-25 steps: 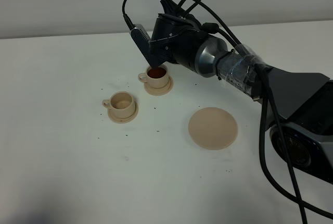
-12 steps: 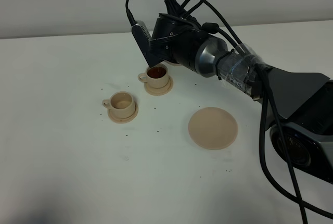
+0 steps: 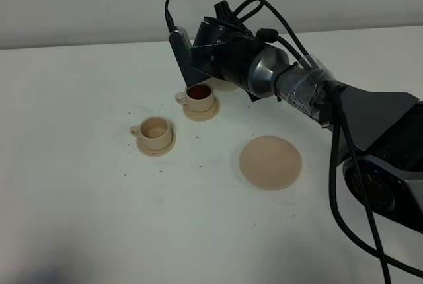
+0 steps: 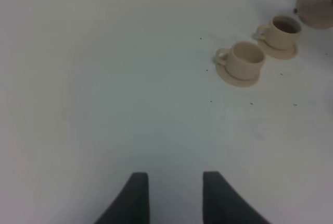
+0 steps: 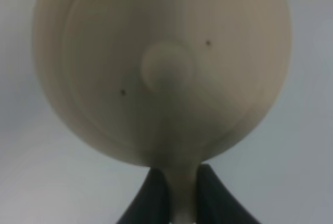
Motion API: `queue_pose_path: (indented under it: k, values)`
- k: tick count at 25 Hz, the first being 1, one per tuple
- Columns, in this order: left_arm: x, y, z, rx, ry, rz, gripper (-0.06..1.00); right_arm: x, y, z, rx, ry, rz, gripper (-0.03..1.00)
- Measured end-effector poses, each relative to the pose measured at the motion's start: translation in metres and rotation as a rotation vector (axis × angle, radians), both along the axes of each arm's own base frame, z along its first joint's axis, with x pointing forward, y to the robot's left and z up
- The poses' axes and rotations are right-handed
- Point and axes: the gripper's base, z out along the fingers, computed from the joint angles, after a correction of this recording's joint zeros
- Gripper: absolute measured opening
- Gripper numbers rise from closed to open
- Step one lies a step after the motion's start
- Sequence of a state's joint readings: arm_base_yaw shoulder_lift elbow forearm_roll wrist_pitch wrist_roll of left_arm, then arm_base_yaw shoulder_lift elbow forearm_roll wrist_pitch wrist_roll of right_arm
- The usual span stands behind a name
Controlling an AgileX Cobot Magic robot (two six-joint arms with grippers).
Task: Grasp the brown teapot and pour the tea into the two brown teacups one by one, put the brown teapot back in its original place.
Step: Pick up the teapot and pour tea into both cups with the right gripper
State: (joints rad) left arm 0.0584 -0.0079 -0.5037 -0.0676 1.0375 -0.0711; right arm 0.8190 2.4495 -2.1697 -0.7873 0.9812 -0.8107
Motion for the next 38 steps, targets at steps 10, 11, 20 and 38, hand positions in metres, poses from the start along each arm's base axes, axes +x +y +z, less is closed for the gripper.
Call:
queue_pose_path:
  k: [10, 11, 20, 38]
  values:
    - [0.000, 0.000, 0.000, 0.000, 0.000, 0.000, 0.28, -0.003, -0.006, 0.023, 0.056, 0.024, -0.147, 0.11]
    - [0.000, 0.000, 0.000, 0.000, 0.000, 0.000, 0.28, -0.003, -0.006, 0.027, 0.065, 0.029, -0.160, 0.11]
    - [0.000, 0.000, 0.000, 0.000, 0.000, 0.000, 0.28, 0.002, -0.016, 0.040, 0.246, 0.193, -0.262, 0.11]
    - [0.000, 0.000, 0.000, 0.000, 0.000, 0.000, 0.28, 0.013, -0.034, 0.033, 0.478, 0.326, -0.487, 0.11]
